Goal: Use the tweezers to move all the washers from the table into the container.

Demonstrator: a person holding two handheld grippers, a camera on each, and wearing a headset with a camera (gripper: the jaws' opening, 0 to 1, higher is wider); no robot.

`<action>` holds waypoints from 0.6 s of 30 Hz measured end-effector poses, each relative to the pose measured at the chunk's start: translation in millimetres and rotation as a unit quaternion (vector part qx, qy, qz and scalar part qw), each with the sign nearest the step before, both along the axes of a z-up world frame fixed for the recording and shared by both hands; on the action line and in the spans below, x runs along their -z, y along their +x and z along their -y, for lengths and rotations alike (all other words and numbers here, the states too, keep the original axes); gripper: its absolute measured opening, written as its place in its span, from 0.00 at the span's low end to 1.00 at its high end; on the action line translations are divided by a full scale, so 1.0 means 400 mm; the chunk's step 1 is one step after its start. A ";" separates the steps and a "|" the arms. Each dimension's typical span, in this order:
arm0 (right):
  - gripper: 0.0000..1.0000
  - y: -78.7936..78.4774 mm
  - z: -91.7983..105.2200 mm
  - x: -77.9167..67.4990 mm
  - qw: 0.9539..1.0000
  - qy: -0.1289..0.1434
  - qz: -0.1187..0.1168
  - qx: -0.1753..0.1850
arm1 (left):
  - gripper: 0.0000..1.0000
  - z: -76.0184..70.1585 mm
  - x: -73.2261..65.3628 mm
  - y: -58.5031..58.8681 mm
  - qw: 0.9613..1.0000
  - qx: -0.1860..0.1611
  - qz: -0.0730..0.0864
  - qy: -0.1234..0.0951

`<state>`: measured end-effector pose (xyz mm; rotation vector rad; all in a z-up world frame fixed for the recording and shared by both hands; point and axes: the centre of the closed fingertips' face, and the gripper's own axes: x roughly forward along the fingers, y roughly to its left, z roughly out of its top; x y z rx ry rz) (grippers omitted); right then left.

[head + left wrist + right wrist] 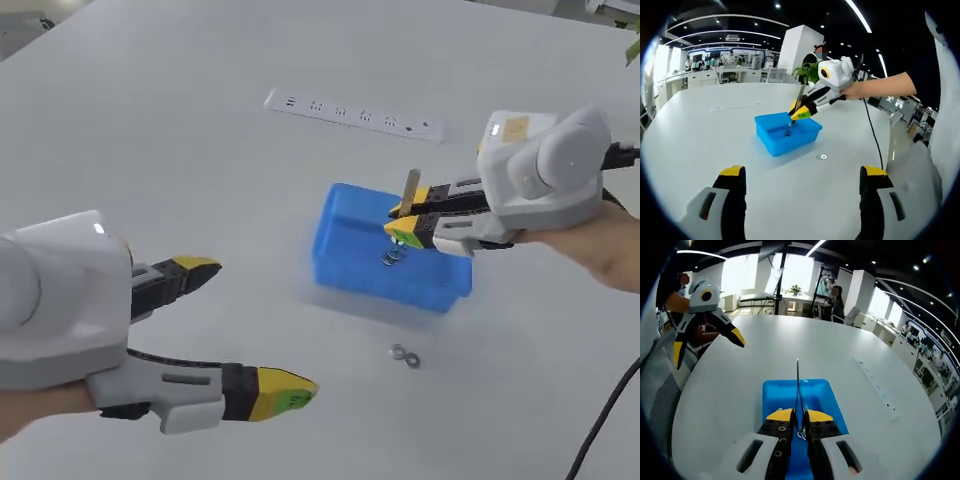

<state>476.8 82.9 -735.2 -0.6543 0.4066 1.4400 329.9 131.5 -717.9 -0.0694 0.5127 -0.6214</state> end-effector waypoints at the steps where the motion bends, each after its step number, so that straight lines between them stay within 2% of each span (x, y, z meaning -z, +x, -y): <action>1: 0.09 0.000 0.001 0.008 1.000 0.001 -0.004 0.001 | 1.00 0.000 0.003 0.000 1.000 0.001 -0.002 0.002; 11: 0.10 0.000 0.003 0.053 1.000 0.002 -0.011 0.006 | 1.00 0.019 -0.021 0.010 1.000 -0.004 -0.003 -0.030; 18: 0.10 -0.002 0.001 0.064 1.000 0.002 -0.018 0.007 | 1.00 0.018 -0.015 0.004 1.000 -0.007 -0.009 -0.026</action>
